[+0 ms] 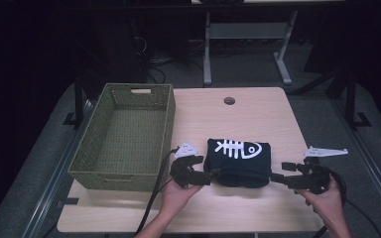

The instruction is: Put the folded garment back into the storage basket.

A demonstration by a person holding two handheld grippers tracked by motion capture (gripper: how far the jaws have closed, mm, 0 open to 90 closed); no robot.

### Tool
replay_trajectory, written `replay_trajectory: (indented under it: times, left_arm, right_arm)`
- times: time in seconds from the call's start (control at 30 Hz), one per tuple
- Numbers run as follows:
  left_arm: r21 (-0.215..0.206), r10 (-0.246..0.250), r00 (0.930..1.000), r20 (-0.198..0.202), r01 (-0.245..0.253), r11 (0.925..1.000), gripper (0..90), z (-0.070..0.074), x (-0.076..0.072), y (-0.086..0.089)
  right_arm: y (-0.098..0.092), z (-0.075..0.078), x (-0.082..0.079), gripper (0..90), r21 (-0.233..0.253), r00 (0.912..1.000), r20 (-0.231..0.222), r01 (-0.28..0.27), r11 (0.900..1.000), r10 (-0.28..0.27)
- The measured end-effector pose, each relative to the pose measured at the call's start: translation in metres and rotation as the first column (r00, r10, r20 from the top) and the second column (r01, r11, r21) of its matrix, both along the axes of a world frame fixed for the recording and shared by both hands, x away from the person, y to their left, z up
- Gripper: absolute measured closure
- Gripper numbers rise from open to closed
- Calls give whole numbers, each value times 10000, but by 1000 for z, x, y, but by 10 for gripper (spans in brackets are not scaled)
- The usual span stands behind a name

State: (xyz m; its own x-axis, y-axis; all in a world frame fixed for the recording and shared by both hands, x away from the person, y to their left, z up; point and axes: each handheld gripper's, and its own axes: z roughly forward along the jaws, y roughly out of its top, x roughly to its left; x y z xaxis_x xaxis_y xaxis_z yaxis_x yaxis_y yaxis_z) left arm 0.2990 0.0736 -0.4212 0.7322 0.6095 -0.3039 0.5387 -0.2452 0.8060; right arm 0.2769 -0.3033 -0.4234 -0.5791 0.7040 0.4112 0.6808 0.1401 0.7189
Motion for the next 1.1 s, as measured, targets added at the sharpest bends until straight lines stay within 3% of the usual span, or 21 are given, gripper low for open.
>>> replay_trajectory:
  times: [0.1,0.33,0.53,0.6,0.83,0.93,1.03,1.07,1.1]
  left_arm:
    - [1,225,9995,-215,-225,9997,186,-3,11,-6]
    - [425,672,9951,-727,-642,9970,187,-13,33,-16]
    - [738,1208,9850,-1232,-1123,9909,189,-28,51,-18]
    - [929,1291,9810,-1449,-1165,9888,190,-32,55,-18]
    - [1008,1284,9694,-2094,-1092,9889,203,-41,65,-24]
    - [986,1163,9633,-2419,-948,9906,236,-46,68,-26]
    - [928,1184,9622,-2451,-983,9908,259,-46,68,-26]
    - [860,1107,9613,-2524,-916,9921,321,-46,68,-26]
    - [801,1029,9605,-2584,-849,9932,321,-46,68,-26]
  right_arm:
    - [4,-1,9,150,-78,10000,-61,15,10000,-15]
    - [11,-12,38,174,-552,9980,-599,143,9984,-176]
    - [12,-21,52,205,-590,9949,-948,294,9978,-349]
    - [13,-27,59,216,-669,9909,-1255,412,9969,-494]
    - [16,-36,68,290,-878,9832,-1652,635,9941,-774]
    - [17,-42,71,362,-821,9777,-1899,748,9938,-893]
    - [19,-44,72,406,-856,9783,-1860,767,9934,-916]
    - [20,-46,72,476,-703,9763,-1948,821,9941,-944]
    - [20,-46,72,476,-703,9763,-1948,821,9941,-944]
